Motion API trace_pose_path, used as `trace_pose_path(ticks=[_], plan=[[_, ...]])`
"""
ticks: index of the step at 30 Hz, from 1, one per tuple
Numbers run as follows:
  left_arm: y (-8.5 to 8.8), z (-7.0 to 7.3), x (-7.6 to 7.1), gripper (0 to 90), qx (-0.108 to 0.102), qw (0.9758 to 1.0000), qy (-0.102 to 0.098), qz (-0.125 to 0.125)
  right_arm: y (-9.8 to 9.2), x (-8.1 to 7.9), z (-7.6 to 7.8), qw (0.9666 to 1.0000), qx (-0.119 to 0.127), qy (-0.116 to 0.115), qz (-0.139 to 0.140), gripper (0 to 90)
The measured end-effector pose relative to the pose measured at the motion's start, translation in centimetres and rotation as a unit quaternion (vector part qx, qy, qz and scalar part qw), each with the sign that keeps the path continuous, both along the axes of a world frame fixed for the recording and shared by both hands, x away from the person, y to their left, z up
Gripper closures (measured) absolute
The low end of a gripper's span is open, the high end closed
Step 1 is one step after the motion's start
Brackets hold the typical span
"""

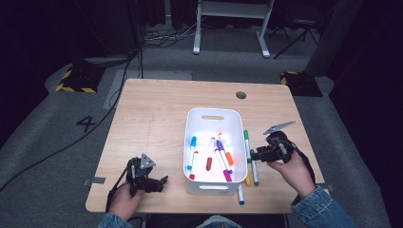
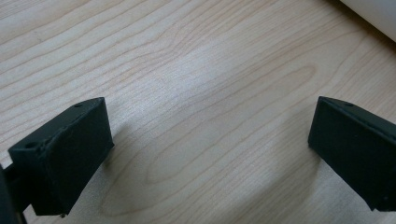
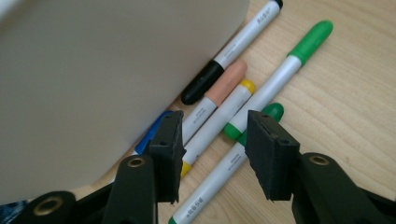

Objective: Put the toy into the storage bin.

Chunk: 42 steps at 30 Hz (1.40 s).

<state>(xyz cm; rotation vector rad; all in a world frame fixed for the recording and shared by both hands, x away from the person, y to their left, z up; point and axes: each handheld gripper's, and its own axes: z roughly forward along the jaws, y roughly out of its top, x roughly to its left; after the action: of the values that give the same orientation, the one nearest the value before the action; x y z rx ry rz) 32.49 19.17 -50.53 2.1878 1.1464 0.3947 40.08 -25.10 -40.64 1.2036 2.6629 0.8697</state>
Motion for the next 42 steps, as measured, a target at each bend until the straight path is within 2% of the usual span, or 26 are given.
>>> trace_pose_path(ticks=[2,8,15,19,26,27,33,38,42], plan=[[0.0,0.0,0.0,0.0,0.000,1.0000,0.000,0.000,0.0,0.2,-1.3,0.9999,-0.012,0.006,-0.005,57.1],[0.0,0.0,0.0,0.0,0.000,1.0000,0.000,0.000,-0.2,0.4,-3.4,0.9990,-0.036,0.020,-0.019,57.1],[0.0,0.0,0.0,0.0,0.000,1.0000,0.000,0.000,-0.3,0.5,-5.2,0.9980,-0.053,0.031,-0.016,57.4],[0.0,0.0,0.0,0.0,0.000,1.0000,0.000,0.000,-0.3,0.5,-5.5,0.9973,-0.062,0.034,-0.019,58.4],[0.0,0.0,0.0,0.0,0.000,1.0000,0.000,0.000,-1.1,0.8,-5.8,0.9952,-0.087,0.035,-0.029,69.0],[0.0,0.0,0.0,0.0,0.000,1.0000,0.000,0.000,-1.3,0.9,-5.9,0.9943,-0.097,0.031,-0.031,71.9],[0.0,0.0,0.0,0.0,0.000,1.0000,0.000,0.000,-1.7,0.9,-6.0,0.9930,-0.107,0.027,-0.042,76.8],[0.0,0.0,0.0,0.0,0.000,1.0000,0.000,0.000,-1.8,1.0,-5.9,0.9928,-0.106,0.031,-0.045,77.1],[0.0,0.0,0.0,0.0,0.000,1.0000,0.000,0.000,-2.3,1.1,-5.7,0.9943,-0.088,0.035,-0.048,77.1]])
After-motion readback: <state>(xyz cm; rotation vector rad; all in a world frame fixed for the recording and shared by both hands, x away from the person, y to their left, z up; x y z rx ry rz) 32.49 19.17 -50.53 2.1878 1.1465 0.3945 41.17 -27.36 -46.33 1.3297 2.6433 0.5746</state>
